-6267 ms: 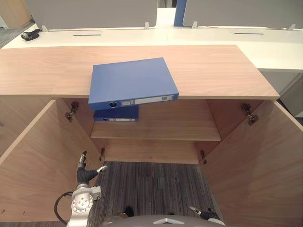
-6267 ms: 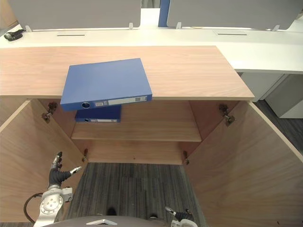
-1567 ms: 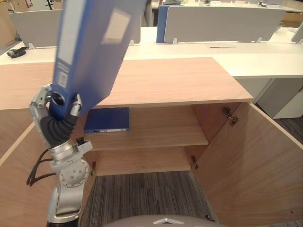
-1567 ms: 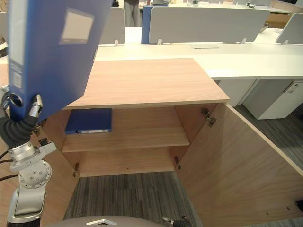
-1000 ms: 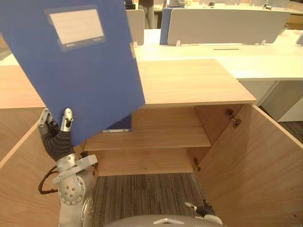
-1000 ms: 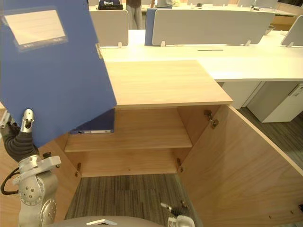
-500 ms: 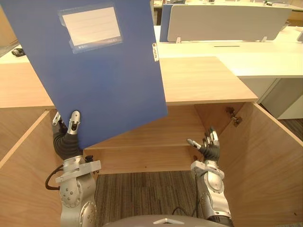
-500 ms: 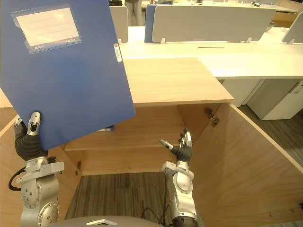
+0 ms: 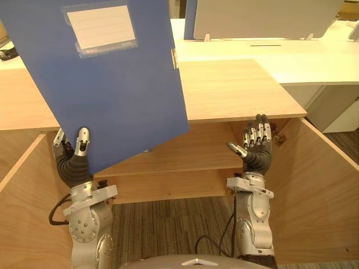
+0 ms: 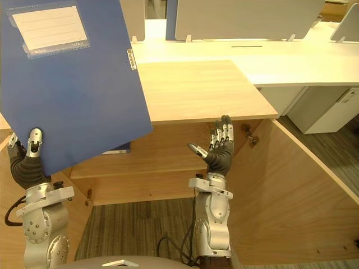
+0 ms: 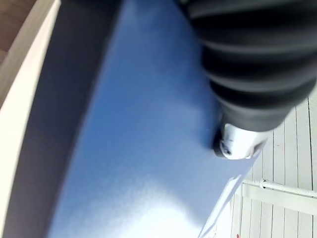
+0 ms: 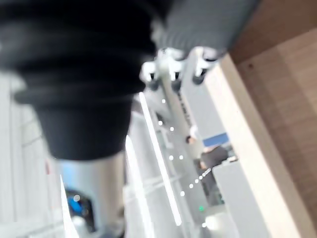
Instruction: Walk over to the cabinet, pick up the folder, carry it to the office cabinet, place the folder inside the office cabinet, then close the office cabinet door
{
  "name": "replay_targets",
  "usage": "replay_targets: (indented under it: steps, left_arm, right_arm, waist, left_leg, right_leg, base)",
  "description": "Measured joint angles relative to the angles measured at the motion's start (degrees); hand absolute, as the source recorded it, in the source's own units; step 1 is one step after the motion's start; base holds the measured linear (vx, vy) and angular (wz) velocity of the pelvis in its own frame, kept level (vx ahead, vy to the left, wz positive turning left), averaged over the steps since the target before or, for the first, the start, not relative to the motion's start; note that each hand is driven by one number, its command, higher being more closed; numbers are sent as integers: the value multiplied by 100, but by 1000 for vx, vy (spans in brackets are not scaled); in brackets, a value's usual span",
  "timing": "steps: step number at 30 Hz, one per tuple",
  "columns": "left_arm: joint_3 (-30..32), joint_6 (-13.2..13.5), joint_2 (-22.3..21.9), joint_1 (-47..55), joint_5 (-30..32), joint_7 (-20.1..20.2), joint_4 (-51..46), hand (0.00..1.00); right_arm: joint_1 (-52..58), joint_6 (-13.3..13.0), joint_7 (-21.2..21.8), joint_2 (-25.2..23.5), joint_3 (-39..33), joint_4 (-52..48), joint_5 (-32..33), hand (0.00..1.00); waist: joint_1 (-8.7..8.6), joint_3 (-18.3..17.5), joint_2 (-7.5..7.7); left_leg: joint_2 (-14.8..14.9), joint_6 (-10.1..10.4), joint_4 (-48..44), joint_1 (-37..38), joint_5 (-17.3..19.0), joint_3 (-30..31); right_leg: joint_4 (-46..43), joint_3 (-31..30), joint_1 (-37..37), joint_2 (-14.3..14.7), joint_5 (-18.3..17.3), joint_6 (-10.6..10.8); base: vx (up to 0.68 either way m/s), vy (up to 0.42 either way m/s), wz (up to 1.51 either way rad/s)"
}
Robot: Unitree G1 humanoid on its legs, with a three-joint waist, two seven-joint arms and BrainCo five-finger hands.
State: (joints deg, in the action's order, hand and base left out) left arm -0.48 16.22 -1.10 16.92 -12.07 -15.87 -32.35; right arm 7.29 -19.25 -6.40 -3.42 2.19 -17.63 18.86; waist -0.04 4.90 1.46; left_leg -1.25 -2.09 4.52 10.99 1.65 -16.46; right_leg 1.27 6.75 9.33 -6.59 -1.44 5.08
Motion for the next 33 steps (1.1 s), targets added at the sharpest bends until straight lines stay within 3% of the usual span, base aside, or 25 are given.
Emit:
replay_targets:
  steps: [7,17,26,33]
  left_arm:
    - [-277,22,19,-61,-1,259,548,100]
    - [-641,23,62,-228,-4,563,857,100]
    - [-635,23,285,-247,3,629,928,100]
    - [-637,22,290,-327,13,763,920,100]
  right_arm:
    - [-380,-16,458,71,468,0,341,0]
    - [-793,62,777,254,1120,31,559,0]
    - [-854,226,1131,519,1118,420,1069,0]
    - [-900,233,1120,519,1040,570,1117,0]
  waist:
    - [10,17,28]
    - [50,15,32]
    - [48,14,40]
    - [41,6,52]
  left_leg:
    - [-9,8,0,2,15,-26]
    - [-20,2,0,-36,22,-33]
    - [-25,-6,0,-80,22,24]
    - [-24,-8,0,-79,21,43]
  right_leg:
    - [2,-22,-12,-4,-1,1]
    - [1,-25,-50,-4,0,2]
    - [2,5,-68,-6,0,1]
    - [2,7,-57,-7,1,0]
  base:
    - [-10,-8,-1]
    - [-5,-7,0]
    - [-6,-8,3]
    - [0,0,0]
